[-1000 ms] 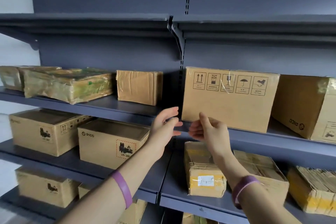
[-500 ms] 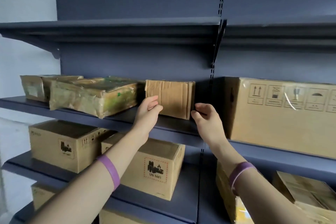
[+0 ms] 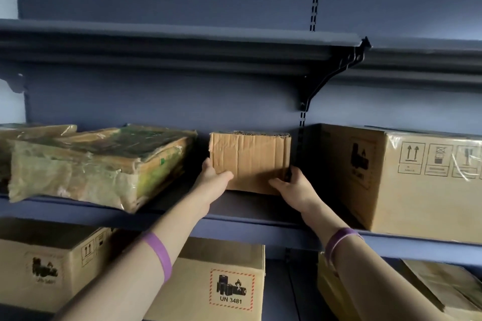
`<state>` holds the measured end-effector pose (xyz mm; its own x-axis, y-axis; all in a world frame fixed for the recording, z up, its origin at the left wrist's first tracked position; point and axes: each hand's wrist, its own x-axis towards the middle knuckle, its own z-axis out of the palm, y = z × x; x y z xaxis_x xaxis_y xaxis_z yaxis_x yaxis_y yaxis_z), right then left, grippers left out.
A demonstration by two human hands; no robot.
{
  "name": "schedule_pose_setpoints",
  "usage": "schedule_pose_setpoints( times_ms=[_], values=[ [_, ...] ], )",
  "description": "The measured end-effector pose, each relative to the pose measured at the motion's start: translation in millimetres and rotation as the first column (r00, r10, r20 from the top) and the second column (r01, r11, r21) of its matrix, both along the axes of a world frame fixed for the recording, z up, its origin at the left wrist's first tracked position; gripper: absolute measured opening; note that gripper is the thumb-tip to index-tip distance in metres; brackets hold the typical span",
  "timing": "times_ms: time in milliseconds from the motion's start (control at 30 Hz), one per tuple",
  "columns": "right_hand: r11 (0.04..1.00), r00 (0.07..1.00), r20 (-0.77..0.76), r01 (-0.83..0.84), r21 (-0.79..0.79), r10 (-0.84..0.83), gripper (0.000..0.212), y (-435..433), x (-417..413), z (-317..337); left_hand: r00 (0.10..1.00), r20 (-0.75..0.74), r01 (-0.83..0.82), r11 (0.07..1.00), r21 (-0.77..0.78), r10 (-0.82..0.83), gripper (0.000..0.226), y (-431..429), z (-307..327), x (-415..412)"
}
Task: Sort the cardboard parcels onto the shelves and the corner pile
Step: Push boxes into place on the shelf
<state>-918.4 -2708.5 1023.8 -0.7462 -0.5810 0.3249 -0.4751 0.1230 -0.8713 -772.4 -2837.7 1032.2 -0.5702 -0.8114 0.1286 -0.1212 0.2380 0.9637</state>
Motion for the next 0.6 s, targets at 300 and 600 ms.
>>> schedule_pose_setpoints(
  times_ms=[300,600],
  values=[
    [0.999,0.991,-0.130,0.031,-0.043,-0.036,0.047,0,-6,-8,0.976,-0.216,-0.038,0.999,-0.017,0.033,0.050,13,1,17],
    [0.963,0.986,-0.164,-0.050,-0.263,0.007,0.040,46,11,-3,0.932,-0.343,-0.164,0.980,-0.115,0.115,0.038,54,6,41]
  ],
)
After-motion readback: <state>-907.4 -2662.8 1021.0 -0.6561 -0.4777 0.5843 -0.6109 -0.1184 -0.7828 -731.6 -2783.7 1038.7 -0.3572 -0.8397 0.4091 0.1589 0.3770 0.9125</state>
